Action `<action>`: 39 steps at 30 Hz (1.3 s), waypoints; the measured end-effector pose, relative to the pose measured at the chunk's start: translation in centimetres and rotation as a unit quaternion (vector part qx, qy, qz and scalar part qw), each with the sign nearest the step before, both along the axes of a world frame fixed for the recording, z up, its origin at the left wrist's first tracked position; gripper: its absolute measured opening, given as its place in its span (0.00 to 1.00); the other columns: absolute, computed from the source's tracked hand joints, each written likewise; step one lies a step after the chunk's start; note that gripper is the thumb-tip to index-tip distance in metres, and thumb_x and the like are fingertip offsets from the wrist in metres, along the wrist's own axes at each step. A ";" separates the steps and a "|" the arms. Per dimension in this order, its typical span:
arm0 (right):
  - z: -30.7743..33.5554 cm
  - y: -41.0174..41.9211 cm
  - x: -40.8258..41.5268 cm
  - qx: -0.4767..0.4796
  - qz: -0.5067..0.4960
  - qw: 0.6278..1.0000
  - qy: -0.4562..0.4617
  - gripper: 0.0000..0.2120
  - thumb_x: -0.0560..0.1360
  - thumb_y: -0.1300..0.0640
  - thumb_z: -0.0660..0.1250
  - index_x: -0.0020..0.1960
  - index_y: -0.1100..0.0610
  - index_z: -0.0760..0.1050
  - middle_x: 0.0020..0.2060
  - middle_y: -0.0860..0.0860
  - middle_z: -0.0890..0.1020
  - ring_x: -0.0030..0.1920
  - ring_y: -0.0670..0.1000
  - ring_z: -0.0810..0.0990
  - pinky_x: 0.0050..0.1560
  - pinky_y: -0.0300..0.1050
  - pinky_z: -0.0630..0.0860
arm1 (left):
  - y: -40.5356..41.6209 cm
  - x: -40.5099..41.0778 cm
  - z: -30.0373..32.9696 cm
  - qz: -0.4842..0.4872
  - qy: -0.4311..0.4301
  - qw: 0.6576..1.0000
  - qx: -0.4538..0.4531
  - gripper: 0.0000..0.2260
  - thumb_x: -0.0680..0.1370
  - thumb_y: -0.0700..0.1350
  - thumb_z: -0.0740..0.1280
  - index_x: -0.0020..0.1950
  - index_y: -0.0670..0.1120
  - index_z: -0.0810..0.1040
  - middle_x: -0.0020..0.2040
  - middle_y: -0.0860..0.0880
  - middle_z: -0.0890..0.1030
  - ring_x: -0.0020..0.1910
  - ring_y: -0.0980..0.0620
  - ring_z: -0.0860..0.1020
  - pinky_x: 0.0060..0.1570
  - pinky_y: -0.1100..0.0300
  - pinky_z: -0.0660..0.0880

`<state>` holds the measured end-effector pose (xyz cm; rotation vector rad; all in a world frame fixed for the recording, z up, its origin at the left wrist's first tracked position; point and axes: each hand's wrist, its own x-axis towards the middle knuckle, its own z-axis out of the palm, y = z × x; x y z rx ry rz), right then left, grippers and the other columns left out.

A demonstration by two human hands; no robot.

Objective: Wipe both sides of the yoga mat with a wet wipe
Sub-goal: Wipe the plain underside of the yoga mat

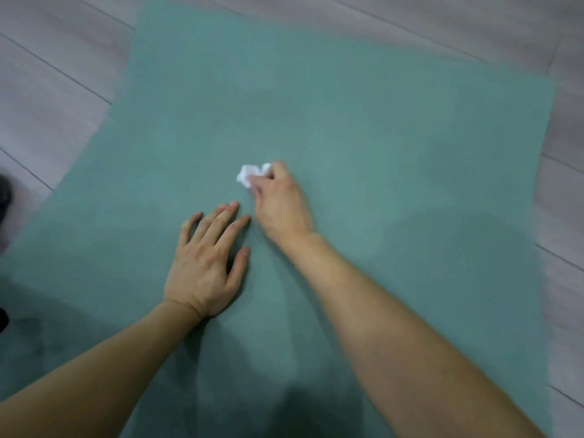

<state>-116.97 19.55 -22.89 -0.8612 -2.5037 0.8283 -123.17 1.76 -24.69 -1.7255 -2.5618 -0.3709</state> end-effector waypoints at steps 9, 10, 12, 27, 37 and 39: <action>0.7 15.5 15.2 0.083 -0.355 0.928 -0.077 0.16 0.84 0.54 0.61 0.62 0.59 0.84 0.56 0.66 0.78 0.54 0.67 0.80 0.57 0.52 0.73 | 0.0 0.4 0.4 0.075 0.015 0.997 0.004 0.26 0.79 0.59 0.64 0.73 0.46 0.74 0.76 0.43 0.71 0.78 0.42 0.67 0.77 0.39 0.58; 0.3 15.0 14.4 0.056 -0.403 0.912 -0.057 0.17 0.84 0.55 0.59 0.61 0.62 0.82 0.55 0.66 0.79 0.55 0.66 0.80 0.54 0.50 0.71 | 0.1 0.3 0.3 0.077 0.016 0.997 0.001 0.26 0.79 0.59 0.64 0.73 0.46 0.74 0.76 0.43 0.71 0.78 0.42 0.67 0.77 0.39 0.59; 0.4 11.1 9.7 -0.008 -0.421 0.907 -0.009 0.15 0.84 0.57 0.59 0.60 0.66 0.79 0.53 0.64 0.80 0.54 0.61 0.80 0.50 0.42 0.67 | 0.1 0.5 0.6 0.077 0.019 0.997 -0.005 0.26 0.79 0.59 0.64 0.73 0.46 0.75 0.75 0.43 0.72 0.78 0.42 0.67 0.77 0.39 0.59; 0.0 11.7 7.2 0.054 -0.353 0.932 -0.067 0.16 0.85 0.54 0.62 0.63 0.61 0.82 0.55 0.63 0.79 0.55 0.64 0.80 0.51 0.48 0.67 | 0.2 1.1 0.8 0.101 0.011 0.995 -0.007 0.26 0.78 0.60 0.63 0.73 0.48 0.77 0.77 0.44 0.72 0.78 0.42 0.68 0.75 0.38 0.60; 1.6 2.4 -5.2 0.132 0.131 0.981 -0.058 0.14 0.83 0.50 0.63 0.62 0.50 0.85 0.47 0.54 0.76 0.46 0.61 0.81 0.48 0.51 0.78 | -5.9 -11.2 1.6 0.175 0.043 0.983 -0.034 0.24 0.82 0.62 0.59 0.75 0.52 0.73 0.78 0.47 0.71 0.77 0.42 0.68 0.77 0.40 0.59; 1.7 7.5 -2.6 0.166 0.007 0.982 -0.089 0.15 0.83 0.53 0.62 0.63 0.52 0.85 0.50 0.59 0.78 0.48 0.64 0.81 0.52 0.52 0.77 | -6.9 -11.4 0.2 0.198 0.039 0.979 -0.022 0.27 0.82 0.63 0.59 0.78 0.53 0.71 0.80 0.47 0.68 0.80 0.43 0.64 0.78 0.38 0.56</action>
